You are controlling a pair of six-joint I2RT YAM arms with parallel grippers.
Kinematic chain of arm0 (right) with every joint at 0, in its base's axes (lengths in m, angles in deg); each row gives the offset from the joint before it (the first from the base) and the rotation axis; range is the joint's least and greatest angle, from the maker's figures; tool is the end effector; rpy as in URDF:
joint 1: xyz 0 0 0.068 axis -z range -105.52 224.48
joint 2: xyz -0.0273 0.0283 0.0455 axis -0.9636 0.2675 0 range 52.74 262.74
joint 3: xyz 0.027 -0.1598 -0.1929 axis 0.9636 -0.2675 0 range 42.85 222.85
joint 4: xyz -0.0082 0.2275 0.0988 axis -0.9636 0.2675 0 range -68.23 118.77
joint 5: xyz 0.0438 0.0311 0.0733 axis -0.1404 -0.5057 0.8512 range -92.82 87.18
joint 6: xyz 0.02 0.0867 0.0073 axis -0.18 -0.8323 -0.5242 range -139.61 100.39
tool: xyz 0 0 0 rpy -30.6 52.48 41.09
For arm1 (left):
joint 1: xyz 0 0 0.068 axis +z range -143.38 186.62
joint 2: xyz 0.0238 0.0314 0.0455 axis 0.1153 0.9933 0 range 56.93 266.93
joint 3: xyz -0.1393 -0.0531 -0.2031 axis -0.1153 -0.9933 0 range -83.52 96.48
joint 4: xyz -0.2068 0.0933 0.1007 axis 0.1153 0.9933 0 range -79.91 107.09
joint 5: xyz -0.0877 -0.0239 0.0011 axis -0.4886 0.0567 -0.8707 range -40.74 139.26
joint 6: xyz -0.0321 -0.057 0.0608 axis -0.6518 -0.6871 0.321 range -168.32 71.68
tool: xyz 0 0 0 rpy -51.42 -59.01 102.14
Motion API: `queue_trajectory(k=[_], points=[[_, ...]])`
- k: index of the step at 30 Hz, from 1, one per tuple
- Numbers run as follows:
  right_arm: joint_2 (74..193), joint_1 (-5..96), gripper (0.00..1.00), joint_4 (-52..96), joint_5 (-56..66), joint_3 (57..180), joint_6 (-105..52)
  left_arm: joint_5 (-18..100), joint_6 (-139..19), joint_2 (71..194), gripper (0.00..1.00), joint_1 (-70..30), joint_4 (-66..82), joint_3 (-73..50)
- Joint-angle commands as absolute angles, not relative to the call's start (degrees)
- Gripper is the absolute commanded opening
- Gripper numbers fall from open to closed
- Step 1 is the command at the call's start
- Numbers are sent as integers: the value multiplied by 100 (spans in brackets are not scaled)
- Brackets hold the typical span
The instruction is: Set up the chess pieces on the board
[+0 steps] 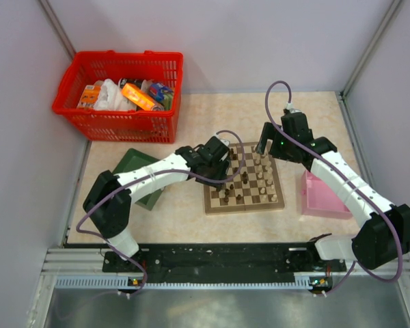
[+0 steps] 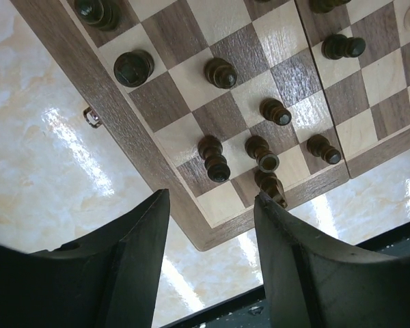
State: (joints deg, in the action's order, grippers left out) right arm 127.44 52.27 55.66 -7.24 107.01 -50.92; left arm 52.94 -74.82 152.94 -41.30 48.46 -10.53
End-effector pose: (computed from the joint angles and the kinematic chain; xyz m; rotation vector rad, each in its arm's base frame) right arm 0.2832 0.1090 0.2569 0.2265 2.3627 0.3671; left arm 0.2416 -0.2599 0.1848 0.4775 2.6424 -0.3452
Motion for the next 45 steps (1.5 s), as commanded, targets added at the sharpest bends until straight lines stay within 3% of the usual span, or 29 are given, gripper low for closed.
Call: queue_trajectory(k=[1,13,15,29,45], points=[[12762,5260,93,5402,-695,10675,-5134,5259,-7574,15264,57,-4154,4551,-978],[12762,5260,93,5394,-713,10657,-5125,5242,-7618,15765,48,-4163,4313,-873],[12762,5260,93,5394,-713,10648,-5125,5277,-7653,15853,42,-4163,4357,-838],[12771,5260,93,5402,-721,10631,-5108,5646,-7715,15915,26,-4172,4418,-759],[12798,5251,93,5394,-713,10613,-5099,6463,-7732,16178,23,-4154,4638,-486]])
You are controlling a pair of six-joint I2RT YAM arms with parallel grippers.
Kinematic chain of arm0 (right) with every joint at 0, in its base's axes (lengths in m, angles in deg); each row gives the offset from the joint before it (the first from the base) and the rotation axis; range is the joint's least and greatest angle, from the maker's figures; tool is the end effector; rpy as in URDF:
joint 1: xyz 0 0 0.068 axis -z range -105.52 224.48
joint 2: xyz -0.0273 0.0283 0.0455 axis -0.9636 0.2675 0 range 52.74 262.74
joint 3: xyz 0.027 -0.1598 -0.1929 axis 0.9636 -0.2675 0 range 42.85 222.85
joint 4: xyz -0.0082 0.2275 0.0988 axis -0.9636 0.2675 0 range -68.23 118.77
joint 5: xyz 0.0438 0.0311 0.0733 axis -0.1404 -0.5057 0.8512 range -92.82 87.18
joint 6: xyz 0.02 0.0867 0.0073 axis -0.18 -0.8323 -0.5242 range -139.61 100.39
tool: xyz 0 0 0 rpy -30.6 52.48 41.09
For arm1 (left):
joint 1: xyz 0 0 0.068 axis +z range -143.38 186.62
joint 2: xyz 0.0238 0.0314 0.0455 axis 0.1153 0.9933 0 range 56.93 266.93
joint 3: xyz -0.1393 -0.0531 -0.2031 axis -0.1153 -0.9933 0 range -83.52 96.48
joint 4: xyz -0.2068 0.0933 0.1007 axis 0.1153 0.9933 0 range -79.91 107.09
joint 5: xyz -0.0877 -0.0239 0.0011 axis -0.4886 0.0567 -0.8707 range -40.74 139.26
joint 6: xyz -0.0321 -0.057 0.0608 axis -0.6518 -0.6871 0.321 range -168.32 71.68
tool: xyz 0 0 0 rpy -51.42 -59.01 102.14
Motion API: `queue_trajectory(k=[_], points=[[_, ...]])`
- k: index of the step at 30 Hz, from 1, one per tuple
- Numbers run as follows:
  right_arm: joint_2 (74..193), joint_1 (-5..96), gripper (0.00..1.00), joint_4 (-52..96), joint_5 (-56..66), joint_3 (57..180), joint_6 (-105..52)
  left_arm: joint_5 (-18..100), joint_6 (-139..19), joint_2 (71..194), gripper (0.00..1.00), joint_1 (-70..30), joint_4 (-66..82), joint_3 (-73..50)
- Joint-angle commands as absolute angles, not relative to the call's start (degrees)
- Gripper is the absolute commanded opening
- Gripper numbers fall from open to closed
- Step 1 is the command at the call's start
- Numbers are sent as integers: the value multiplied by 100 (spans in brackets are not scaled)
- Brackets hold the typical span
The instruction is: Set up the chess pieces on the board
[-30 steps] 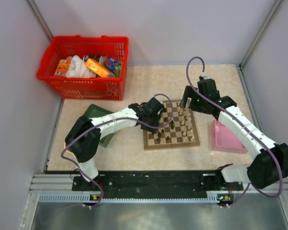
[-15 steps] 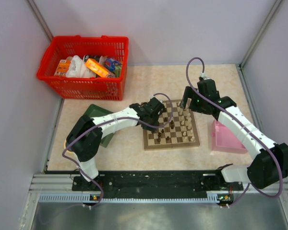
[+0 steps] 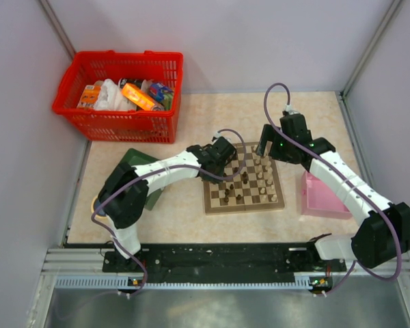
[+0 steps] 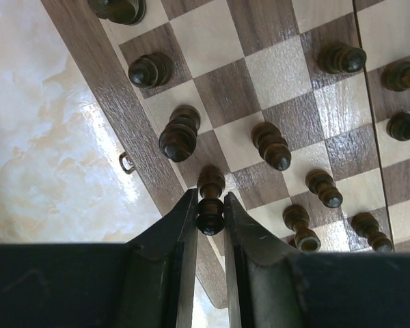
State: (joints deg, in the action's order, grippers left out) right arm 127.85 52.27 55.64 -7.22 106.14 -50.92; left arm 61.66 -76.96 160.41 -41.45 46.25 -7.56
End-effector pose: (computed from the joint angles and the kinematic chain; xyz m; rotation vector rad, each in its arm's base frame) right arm 0.2828 0.1089 0.2496 0.2271 2.3839 0.3569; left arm 0.2642 -0.2684 0.1598 0.3803 2.6191 -0.1584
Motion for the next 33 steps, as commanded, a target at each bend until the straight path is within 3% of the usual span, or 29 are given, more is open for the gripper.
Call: queue_trajectory(k=[1,16,28,33], points=[[12806,5260,93,5402,-704,10613,-5090,6525,-7750,16204,24,-4154,4673,-442],[12842,5260,93,5402,-669,10648,-5090,6560,-7767,16328,26,-4146,4515,-503],[12859,5260,93,5394,-493,10710,-5037,6516,-7785,16065,49,-4154,4419,-574],[12850,5260,93,5402,-379,10719,-4993,6376,-7908,15381,57,-4163,4244,-863]])
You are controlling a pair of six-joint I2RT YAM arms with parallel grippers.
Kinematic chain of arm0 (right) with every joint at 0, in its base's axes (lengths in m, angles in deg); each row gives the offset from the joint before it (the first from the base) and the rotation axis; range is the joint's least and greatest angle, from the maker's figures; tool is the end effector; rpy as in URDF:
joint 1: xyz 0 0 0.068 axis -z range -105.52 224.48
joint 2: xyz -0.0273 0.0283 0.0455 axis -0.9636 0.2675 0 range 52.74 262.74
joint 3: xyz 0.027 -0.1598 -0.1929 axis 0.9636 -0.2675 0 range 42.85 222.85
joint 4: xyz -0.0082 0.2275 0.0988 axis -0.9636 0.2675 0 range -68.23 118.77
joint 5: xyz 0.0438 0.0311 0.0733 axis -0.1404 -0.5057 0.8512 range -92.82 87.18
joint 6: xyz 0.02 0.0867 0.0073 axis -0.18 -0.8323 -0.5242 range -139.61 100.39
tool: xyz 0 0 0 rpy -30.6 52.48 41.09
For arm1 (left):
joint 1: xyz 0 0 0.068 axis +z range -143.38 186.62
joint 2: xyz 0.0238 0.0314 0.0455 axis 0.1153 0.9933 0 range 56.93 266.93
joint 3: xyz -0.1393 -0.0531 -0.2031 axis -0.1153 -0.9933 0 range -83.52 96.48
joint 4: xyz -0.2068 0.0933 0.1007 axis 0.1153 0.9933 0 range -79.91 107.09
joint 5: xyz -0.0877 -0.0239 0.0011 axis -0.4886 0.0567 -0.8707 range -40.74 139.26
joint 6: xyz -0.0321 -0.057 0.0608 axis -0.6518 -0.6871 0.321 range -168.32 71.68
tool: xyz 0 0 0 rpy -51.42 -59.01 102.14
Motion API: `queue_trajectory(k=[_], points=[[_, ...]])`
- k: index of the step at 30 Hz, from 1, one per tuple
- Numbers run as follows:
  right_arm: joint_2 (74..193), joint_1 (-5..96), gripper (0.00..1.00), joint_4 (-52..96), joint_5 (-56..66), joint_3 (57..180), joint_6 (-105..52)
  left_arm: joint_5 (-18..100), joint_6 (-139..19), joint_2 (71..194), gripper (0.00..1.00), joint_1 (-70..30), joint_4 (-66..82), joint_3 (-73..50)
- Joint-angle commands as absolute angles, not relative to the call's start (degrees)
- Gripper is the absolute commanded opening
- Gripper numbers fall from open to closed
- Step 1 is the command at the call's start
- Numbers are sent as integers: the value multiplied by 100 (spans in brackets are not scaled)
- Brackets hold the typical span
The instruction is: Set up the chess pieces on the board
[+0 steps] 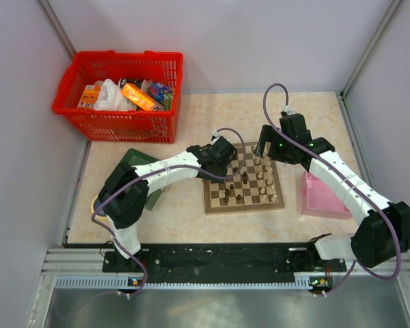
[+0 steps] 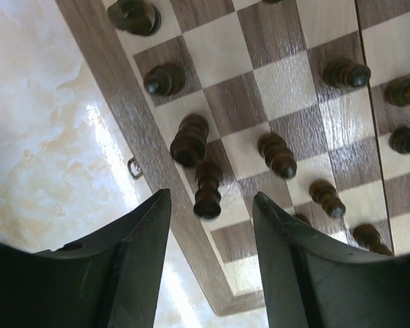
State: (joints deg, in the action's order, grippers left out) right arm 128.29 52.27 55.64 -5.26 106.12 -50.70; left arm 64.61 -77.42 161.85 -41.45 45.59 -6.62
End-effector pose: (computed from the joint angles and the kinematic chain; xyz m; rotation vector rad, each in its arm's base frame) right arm 0.2828 0.1118 0.2472 0.2071 2.4023 0.3895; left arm 0.2708 -0.2698 0.1573 0.3493 2.5931 -0.1082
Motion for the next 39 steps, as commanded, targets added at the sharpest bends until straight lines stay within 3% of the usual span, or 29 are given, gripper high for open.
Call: queue_trajectory(k=[1,10,17,24,39], points=[[12868,5260,93,5402,-370,10727,-4985,6367,-7925,15213,58,-4154,4199,-951],[13043,5111,83,5358,-18,10797,-4827,7333,-7802,14069,75,-4041,4313,-1285],[13737,4171,78,5604,-421,11298,-4510,6965,-8127,13552,75,-3145,4050,-2093],[14511,3520,69,5719,-677,11817,-4422,6956,-8303,12787,83,-2468,4023,-2832],[15504,2940,49,5798,-826,12274,-4483,6798,-8435,12381,86,-2089,4058,-3368]])
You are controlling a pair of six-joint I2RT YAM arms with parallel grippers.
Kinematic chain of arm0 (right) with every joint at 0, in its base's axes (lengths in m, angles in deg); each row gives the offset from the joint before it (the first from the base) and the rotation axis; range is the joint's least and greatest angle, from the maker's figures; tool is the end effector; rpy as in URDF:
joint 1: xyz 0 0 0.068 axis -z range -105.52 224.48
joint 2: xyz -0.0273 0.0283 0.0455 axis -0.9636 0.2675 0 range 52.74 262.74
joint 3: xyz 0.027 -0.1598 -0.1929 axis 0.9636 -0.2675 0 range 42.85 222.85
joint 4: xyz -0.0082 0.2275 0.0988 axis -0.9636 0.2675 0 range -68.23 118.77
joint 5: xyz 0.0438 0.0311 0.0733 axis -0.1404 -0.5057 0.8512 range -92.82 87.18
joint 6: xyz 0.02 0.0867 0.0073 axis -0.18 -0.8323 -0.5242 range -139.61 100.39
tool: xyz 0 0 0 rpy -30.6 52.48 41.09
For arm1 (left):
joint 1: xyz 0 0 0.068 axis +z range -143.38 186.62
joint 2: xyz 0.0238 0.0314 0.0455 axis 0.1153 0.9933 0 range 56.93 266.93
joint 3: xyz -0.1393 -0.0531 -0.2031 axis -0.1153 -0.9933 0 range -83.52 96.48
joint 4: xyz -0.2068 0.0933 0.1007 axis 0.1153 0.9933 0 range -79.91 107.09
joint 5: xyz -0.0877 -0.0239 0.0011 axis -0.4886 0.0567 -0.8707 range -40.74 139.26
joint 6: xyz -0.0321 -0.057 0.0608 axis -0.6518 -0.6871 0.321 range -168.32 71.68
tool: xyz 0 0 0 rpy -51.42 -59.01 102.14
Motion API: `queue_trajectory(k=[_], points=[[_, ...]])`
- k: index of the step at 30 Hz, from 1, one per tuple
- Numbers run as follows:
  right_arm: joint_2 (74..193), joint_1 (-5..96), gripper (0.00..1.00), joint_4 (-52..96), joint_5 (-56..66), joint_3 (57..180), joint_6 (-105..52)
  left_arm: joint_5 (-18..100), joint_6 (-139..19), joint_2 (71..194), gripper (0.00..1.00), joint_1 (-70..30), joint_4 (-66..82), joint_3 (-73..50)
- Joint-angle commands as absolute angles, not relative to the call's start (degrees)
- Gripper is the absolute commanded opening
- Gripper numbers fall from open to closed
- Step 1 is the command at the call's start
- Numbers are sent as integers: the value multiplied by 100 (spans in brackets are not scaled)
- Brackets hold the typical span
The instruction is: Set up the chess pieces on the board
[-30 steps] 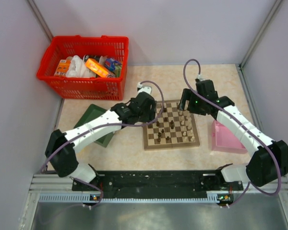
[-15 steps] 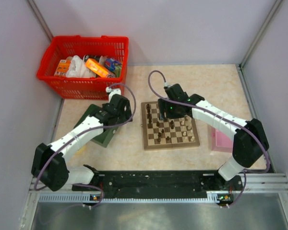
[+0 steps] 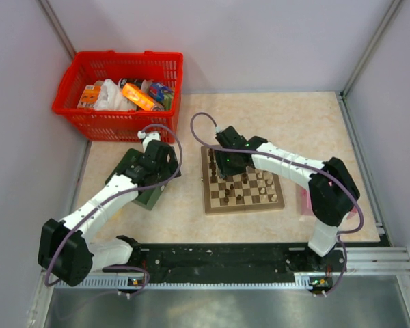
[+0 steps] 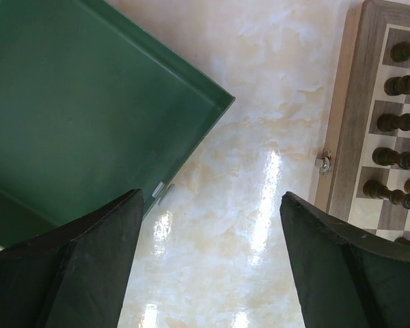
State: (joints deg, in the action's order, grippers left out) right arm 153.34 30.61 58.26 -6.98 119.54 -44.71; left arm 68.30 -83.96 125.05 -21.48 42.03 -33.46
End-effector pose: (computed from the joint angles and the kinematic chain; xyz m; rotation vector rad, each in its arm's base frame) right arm 0.2748 0.2562 0.1798 -0.4084 2.6263 0.3181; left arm 0.2449 -0.1012 0.2096 -0.3013 2.3648 -0.1183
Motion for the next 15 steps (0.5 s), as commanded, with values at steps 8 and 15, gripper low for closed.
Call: queue_trajectory(k=[8,15], points=[[15689,2905,42,5798,-1099,12371,-4527,6754,-8391,12408,86,-2045,4085,-3395],[15856,2913,36,5798,-1029,12476,-4457,6710,-8374,12478,85,-2010,4128,-3343]])
